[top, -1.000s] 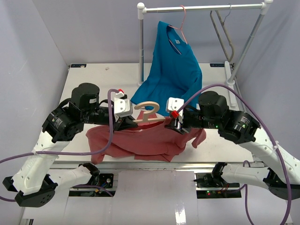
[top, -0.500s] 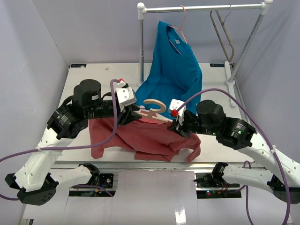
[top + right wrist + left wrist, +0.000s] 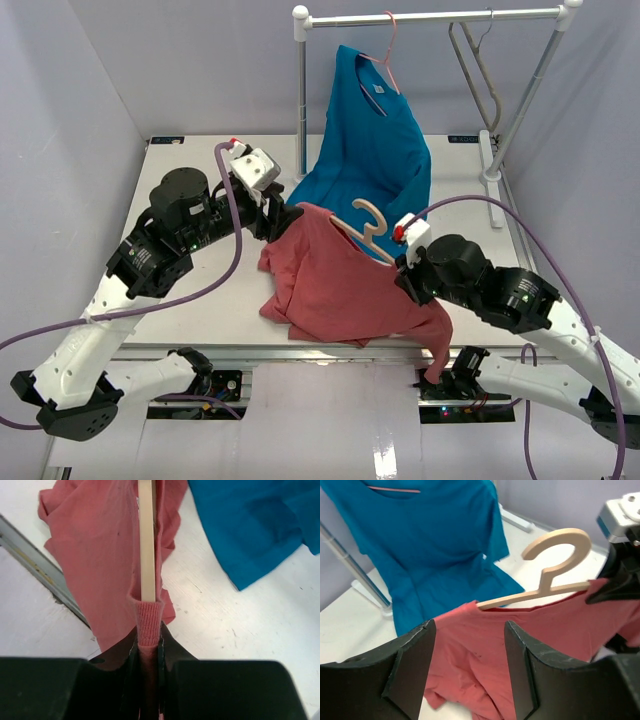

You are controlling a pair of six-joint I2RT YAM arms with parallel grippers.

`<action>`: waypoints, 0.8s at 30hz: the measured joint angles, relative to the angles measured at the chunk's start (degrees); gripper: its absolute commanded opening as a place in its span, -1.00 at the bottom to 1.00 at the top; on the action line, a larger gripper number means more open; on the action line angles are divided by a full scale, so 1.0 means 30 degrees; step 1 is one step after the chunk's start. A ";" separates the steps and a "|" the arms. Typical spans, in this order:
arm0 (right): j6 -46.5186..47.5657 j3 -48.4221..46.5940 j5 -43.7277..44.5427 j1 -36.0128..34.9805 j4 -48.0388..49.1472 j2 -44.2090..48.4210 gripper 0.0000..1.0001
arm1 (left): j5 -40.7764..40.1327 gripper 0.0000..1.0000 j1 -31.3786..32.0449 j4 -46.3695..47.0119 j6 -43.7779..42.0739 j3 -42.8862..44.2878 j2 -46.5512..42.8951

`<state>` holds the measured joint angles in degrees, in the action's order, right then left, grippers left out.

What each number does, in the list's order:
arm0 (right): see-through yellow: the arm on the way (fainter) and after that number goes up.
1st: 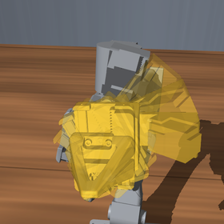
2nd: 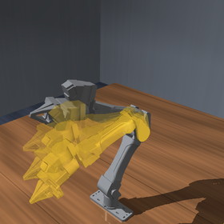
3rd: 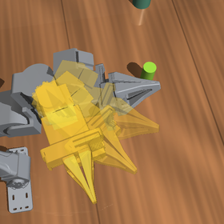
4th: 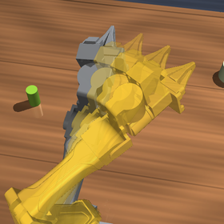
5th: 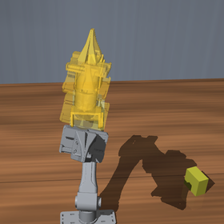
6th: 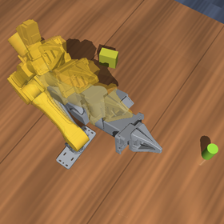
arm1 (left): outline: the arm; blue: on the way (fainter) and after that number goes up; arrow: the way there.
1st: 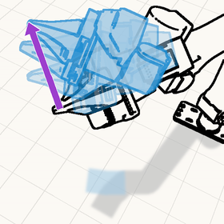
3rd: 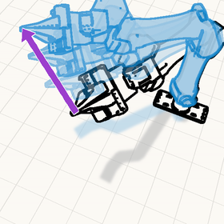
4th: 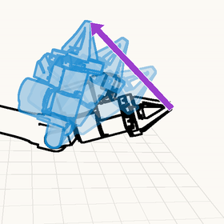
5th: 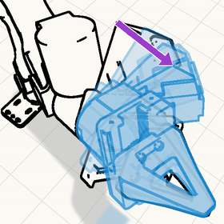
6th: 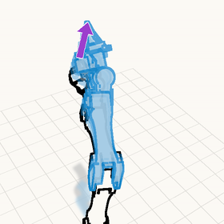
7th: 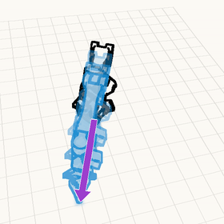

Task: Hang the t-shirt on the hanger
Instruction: Place the hanger at the clothesline.

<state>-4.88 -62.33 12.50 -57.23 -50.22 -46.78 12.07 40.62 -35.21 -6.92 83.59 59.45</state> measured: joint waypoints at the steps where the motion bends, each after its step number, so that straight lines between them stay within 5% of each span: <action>1: -0.0288 -0.0186 0.0497 0.0000 -0.0197 -0.0110 -0.85 | -0.0451 0.38 0.0000 0.0277 0.0178 -0.0254 -0.0125; 6: -0.1628 -0.2371 0.2906 0.0007 -0.1329 -0.2132 -0.85 | -0.1921 0.53 0.0000 0.1216 0.0626 -0.1350 -0.0585; 10: -0.2761 -0.6067 0.4920 0.0456 -0.2535 -0.5522 -0.85 | -0.2658 0.96 0.0000 0.1946 0.0819 -0.2182 -0.0925; 24: -0.3561 -1.7138 0.7249 0.3359 -0.3328 -1.4239 -0.85 | -0.3254 0.96 0.0000 0.2770 0.2785 -0.5753 -0.4076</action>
<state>-15.56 -113.74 34.25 -47.16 -60.21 -89.50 2.31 40.62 -26.90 1.43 66.34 47.23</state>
